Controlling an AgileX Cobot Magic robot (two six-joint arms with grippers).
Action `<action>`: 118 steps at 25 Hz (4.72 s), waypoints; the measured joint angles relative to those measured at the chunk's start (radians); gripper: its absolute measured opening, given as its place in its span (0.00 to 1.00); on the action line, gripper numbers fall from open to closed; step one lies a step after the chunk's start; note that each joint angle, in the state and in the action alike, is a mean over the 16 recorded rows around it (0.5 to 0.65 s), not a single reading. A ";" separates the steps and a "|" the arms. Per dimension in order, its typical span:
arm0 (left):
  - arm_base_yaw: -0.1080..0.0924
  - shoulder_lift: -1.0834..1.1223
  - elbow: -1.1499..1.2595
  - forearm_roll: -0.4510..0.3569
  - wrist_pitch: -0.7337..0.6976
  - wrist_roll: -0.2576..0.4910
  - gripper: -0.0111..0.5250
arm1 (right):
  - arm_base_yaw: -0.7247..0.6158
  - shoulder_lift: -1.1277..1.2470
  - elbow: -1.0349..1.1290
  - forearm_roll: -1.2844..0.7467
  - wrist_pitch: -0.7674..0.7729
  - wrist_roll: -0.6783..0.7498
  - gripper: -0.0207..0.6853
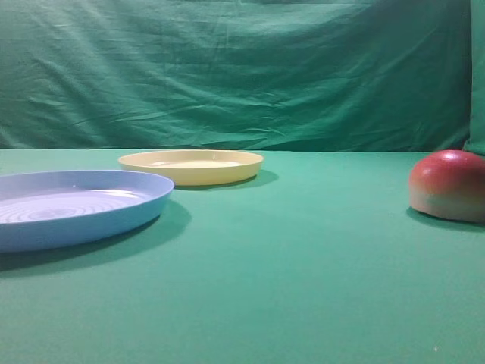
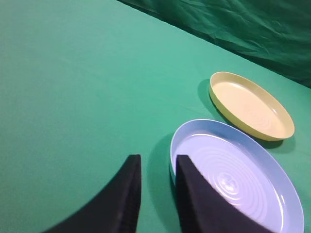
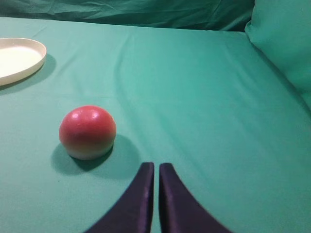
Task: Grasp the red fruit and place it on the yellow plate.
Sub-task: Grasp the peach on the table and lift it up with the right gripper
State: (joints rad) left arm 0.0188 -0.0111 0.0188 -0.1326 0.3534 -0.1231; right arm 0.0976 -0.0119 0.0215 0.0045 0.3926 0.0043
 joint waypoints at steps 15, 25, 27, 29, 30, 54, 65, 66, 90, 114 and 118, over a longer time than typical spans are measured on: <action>0.000 0.000 0.000 0.000 0.000 0.000 0.31 | 0.000 0.000 0.000 0.000 0.000 0.000 0.03; 0.000 0.000 0.000 0.000 0.000 0.000 0.31 | 0.000 0.000 0.000 0.003 -0.008 0.000 0.03; 0.000 0.000 0.000 0.000 0.000 0.000 0.31 | 0.000 0.000 0.001 0.013 -0.025 0.000 0.03; 0.000 0.000 0.000 0.000 0.000 0.000 0.31 | 0.000 0.000 0.002 0.027 -0.053 0.000 0.03; 0.000 0.000 0.000 0.000 0.000 0.000 0.31 | 0.000 0.000 0.003 0.035 -0.068 0.000 0.03; 0.000 0.000 0.000 -0.001 0.000 0.000 0.31 | 0.100 0.468 -0.374 0.134 0.139 -0.047 0.03; 0.000 0.000 0.000 -0.001 0.000 0.000 0.31 | 0.106 0.817 -0.559 0.144 0.318 -0.145 0.03; 0.000 0.000 0.000 -0.001 0.000 0.000 0.31 | 0.109 0.844 -0.574 0.146 0.323 -0.155 0.03; 0.000 0.000 0.000 -0.001 0.000 0.000 0.31 | 0.249 1.437 -0.835 0.128 0.233 -0.259 0.80; 0.000 0.000 0.000 -0.001 0.000 0.000 0.31 | 0.249 1.695 -0.887 0.131 0.027 -0.261 0.56; 0.000 0.000 0.000 -0.001 0.000 0.000 0.31 | 0.255 1.698 -0.969 0.148 0.056 -0.263 0.45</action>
State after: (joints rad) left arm 0.0188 -0.0111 0.0188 -0.1333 0.3534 -0.1231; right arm 0.3525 1.6858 -0.9472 0.1528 0.4489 -0.2584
